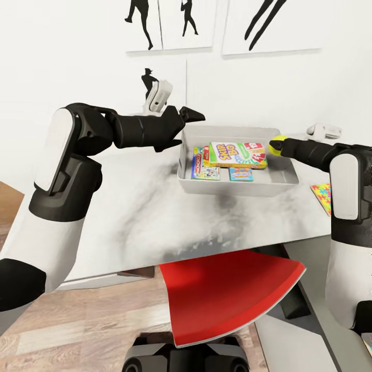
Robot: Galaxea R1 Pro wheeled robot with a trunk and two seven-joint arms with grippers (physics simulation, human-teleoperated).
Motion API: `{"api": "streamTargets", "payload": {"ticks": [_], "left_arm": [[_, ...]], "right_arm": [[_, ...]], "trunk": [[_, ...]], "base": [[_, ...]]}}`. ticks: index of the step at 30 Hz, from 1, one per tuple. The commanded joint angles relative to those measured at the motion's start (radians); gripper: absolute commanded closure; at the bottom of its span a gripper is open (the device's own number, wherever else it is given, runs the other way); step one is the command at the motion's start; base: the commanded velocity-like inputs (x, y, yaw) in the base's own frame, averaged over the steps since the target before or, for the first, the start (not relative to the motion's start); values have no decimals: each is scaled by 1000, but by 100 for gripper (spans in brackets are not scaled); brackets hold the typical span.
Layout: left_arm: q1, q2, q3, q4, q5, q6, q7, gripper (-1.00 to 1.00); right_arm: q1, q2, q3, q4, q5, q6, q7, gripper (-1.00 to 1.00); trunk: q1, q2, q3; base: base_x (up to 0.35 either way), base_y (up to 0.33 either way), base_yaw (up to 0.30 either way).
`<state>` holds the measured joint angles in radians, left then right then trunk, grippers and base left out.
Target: Put all the toys in the child's room - the three board games (two on the bed and one on the table), the two jigsaw puzzles on the table, and the tennis ball on the table - inside the toy box on the table in the child's room.
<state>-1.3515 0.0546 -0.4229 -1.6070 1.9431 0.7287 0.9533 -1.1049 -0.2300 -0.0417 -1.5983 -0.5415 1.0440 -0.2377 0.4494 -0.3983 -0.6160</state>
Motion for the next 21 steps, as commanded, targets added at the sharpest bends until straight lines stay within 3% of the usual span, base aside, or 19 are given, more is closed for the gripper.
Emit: {"api": "streamTargets", "payload": {"ticks": [1,12,21], "left_arm": [[-1,0,0,-1,8,0,9,-100],[0,1,0,-1,8,4,9,-100],[1,1,0,-1,8,4,9,-100]], "right_arm": [[-6,1,9,-1,-12,3,-25,100],[-31,8,59,0,-12,3,-118,100],[-32,19,77,0,-12,3,-140,100]], "trunk": [[1,-2,-1],[1,-2,-1],[1,-2,-1]], "base": [[0,0,9],[0,0,4],[0,0,0]]}}
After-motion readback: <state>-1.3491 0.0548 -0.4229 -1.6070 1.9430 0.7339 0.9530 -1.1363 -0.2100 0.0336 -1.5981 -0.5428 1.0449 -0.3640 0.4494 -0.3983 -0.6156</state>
